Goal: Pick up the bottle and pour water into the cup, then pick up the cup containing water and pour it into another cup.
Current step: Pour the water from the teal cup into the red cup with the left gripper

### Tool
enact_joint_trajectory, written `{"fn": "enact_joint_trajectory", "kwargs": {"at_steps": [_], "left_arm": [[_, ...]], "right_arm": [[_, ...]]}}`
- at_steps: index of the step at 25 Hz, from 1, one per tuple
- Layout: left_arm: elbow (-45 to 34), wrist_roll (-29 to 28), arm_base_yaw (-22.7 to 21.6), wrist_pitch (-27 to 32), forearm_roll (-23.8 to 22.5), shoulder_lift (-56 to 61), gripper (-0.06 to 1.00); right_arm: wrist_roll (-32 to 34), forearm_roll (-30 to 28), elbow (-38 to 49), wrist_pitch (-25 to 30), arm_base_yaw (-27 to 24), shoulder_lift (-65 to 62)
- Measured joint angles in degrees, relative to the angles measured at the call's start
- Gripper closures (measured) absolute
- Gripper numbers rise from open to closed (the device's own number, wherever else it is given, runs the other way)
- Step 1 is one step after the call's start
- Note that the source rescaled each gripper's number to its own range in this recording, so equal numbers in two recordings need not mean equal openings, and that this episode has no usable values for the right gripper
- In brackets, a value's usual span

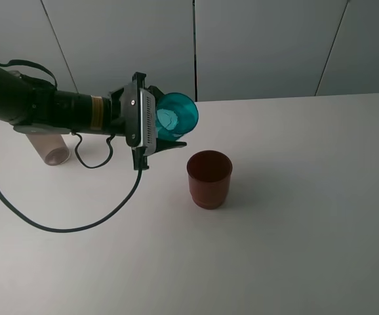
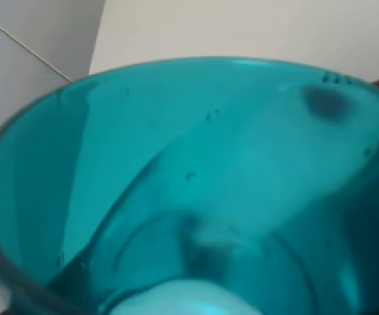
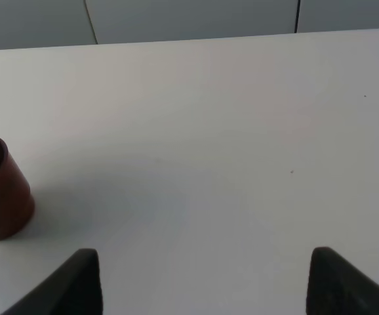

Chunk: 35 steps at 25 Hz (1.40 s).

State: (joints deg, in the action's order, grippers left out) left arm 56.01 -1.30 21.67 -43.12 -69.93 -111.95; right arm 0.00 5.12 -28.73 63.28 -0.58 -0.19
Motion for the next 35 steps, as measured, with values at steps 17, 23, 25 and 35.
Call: {"fn": "enact_joint_trajectory", "kwargs": {"at_steps": [17,23,25,35], "left_arm": [[0.11,0.1,2.72,4.82,-0.41,0.0,0.86],[0.22,0.36,2.87,6.55,-0.93,0.36,0.86],[0.34,0.36,3.14,8.25,-1.05,0.96,0.86],[0.54,0.36,3.37,10.16,-2.09,2.16,0.86]], "right_arm": [[-0.37,0.0,0.0,0.0,0.0,0.0],[0.0,0.0,0.0,0.0,0.0,0.0],[0.0,0.0,0.0,0.0,0.0,0.0],[0.0,0.0,0.0,0.0,0.0,0.0]]}}
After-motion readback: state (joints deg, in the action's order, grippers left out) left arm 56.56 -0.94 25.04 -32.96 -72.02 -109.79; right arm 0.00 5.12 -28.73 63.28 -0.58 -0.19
